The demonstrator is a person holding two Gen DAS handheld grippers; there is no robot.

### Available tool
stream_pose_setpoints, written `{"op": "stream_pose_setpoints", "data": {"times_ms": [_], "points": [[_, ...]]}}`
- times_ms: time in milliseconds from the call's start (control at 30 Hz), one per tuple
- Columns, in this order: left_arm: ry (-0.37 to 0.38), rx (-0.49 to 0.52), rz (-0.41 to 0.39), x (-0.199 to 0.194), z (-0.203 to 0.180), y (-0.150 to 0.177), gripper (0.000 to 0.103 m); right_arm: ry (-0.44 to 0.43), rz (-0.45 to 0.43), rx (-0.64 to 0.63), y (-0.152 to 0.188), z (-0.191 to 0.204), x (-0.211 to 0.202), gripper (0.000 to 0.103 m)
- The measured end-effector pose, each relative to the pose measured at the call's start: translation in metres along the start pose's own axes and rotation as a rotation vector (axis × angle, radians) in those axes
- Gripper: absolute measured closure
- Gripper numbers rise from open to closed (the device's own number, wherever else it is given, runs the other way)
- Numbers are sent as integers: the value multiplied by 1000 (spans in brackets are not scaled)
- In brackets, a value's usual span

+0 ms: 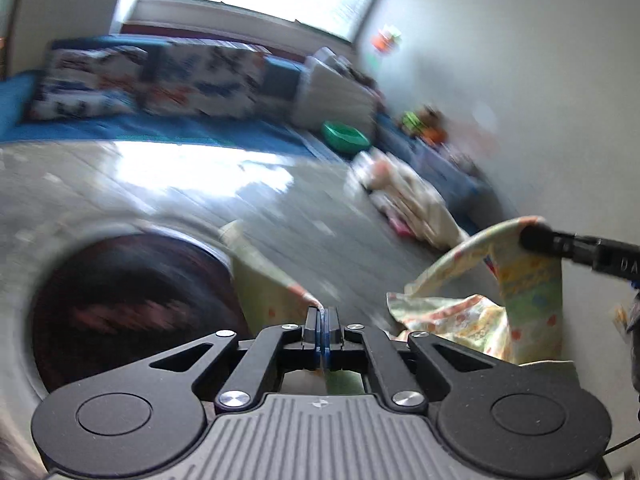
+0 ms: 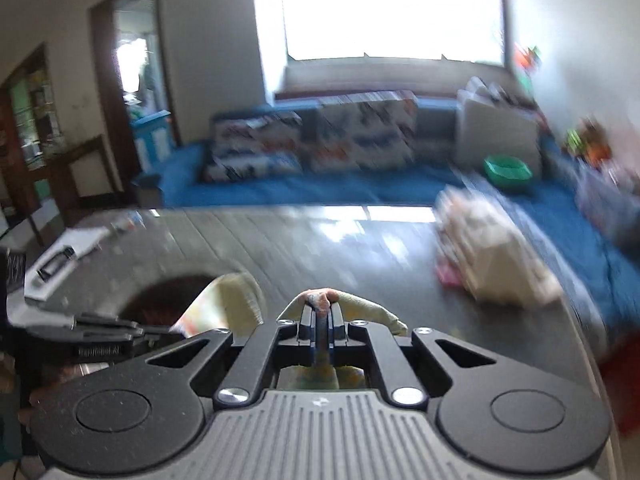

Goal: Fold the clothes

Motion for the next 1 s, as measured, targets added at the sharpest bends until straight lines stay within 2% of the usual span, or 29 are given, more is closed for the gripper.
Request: {"op": "stream_pose_setpoints", "data": {"times_ms": [100,233,333,433,500,667,733,800,867,933,967,1000], "points": [[-72,-70,-96,-30,40,-37,101,-32,-98,-5,-50,22,18,99],[-158,-146,-235,-82,90,-73,101,-77,-229,32,-100,38,26,99],[-198,-179,-333,-127,118,-82,101,-112,-298,59,-115,41,22,99],[-219,-190,-377,-166,136,-71,101,-142,-312,79,-110,36,16,99],[-231,-187,-380,-186,143,-54,101,-157,-287,78,-97,34,14,99],[-268,-164,-340,-220,149,0,101,-191,-141,50,-37,30,4,99],[-284,-164,-310,-225,153,20,101,-169,-85,34,-13,28,1,98],[-291,-171,-271,-223,156,36,100,-143,4,83,16,19,0,98],[-289,-185,-215,-212,158,49,94,-103,68,113,37,10,1,96],[-298,-182,-162,-196,158,60,84,-40,127,114,58,0,1,90],[-303,-177,-137,-188,157,64,77,16,152,103,69,-6,-2,90],[-305,-172,-117,-180,154,68,63,49,160,92,74,-10,-4,88]]}}
Point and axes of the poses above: each gripper's, at about its wrist camera, not at the fingertips, and x roughly the way its jaws point, z to its left, y to its underside, the point moved 4 cm from there along x, roughly the way its jaws point, and after that the axes turned 8 degrees about -x, right-handed, at the moved point
